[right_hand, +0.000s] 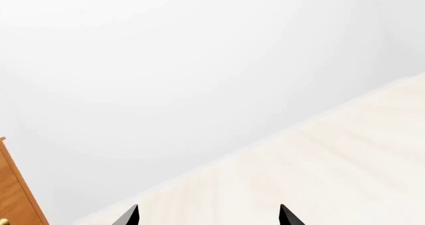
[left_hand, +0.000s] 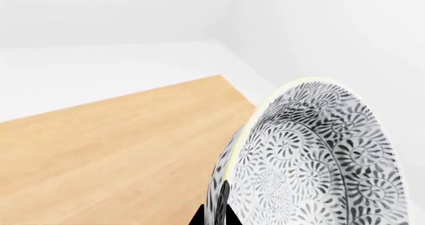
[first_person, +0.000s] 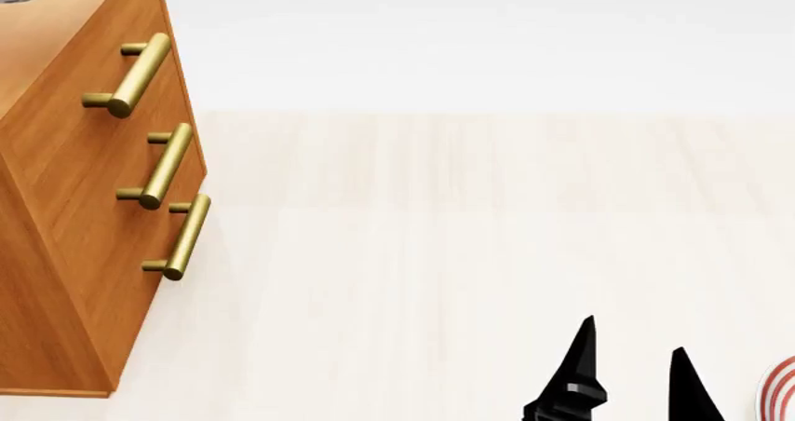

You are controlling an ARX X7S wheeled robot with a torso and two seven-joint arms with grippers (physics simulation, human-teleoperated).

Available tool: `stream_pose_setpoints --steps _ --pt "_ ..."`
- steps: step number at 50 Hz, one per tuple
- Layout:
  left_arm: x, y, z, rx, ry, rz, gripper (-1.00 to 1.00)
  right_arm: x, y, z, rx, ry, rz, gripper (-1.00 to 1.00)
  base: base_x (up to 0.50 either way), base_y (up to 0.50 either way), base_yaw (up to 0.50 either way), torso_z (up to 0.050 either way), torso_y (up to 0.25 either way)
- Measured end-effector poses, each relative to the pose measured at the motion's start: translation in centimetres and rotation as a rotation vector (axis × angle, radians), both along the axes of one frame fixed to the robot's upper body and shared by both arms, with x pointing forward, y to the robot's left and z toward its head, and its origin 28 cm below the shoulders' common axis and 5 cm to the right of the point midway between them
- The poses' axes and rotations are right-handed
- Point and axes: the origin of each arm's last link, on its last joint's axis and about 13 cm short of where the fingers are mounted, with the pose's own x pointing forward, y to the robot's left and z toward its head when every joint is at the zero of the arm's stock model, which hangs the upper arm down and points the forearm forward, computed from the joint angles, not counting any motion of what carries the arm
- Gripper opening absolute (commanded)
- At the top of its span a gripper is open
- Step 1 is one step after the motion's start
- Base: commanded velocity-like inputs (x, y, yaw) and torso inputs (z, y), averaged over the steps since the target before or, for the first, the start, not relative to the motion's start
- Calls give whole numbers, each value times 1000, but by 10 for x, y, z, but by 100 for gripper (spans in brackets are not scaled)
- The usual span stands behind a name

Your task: Put the bowl on top of the cabinet.

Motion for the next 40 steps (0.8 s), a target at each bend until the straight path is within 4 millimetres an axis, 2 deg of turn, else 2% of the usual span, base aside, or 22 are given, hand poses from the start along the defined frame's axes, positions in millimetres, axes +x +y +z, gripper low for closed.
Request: stream_pose_setpoints --steps 40 --pt "2 13 -13 -2 13 41 -100 5 4 -4 -20 21 6 100 0 0 0 0 0"
